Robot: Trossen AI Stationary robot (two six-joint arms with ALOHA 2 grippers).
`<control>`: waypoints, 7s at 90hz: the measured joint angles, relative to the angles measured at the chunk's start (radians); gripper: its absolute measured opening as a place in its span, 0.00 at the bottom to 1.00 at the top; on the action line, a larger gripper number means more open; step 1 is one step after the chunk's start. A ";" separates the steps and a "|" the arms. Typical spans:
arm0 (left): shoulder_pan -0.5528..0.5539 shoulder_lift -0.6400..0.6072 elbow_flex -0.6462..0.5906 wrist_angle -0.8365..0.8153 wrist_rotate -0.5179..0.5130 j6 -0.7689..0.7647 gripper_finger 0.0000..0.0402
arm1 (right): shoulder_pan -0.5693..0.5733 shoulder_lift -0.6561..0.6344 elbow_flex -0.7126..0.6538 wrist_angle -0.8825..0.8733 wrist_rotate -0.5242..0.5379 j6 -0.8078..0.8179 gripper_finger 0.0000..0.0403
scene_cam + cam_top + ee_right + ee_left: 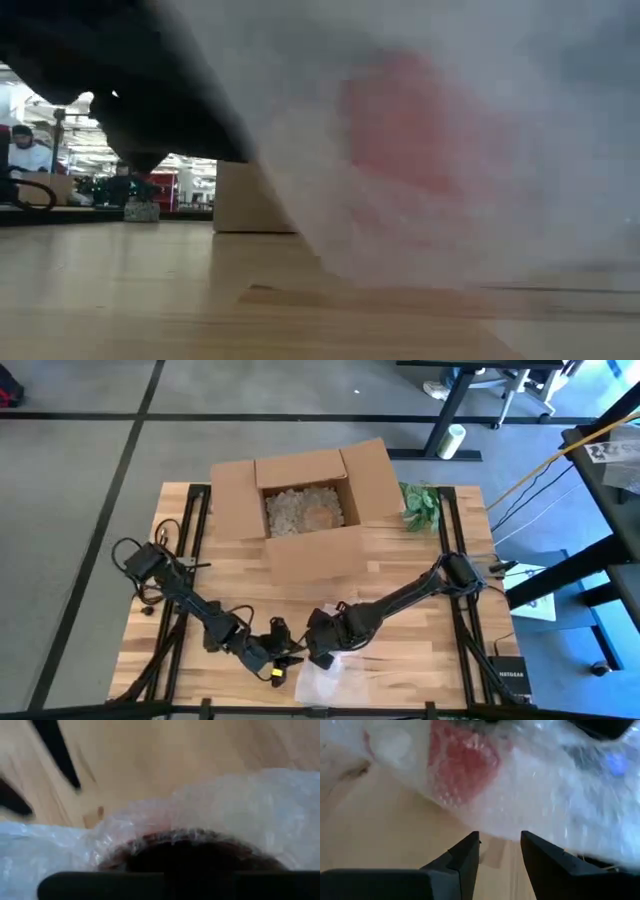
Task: Wrap mug
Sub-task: Wrap the red mug with bubble wrap
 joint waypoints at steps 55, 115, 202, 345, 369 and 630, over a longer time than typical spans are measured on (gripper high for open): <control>-0.207 -0.139 0.001 -0.208 -0.125 -0.096 0.32 | -0.008 0.008 -0.002 0.021 0.195 0.282 0.00; -0.093 -0.133 0.000 0.013 -0.241 0.178 0.32 | -0.009 -0.046 -0.006 0.006 0.166 0.246 0.00; 0.048 -0.133 0.000 -0.002 -0.225 0.184 0.32 | 0.131 -0.251 0.055 0.016 0.344 0.064 0.00; -0.145 -0.044 0.000 -0.030 -0.523 0.001 0.32 | -0.068 0.019 0.076 0.032 -0.143 0.023 0.00; -0.112 -0.044 0.000 0.140 -0.524 0.195 0.32 | -0.061 0.004 0.074 0.060 -0.170 0.017 0.00; -0.145 0.067 0.000 0.356 -0.499 0.323 0.32 | -0.048 0.118 0.257 -0.008 -0.149 -0.110 0.00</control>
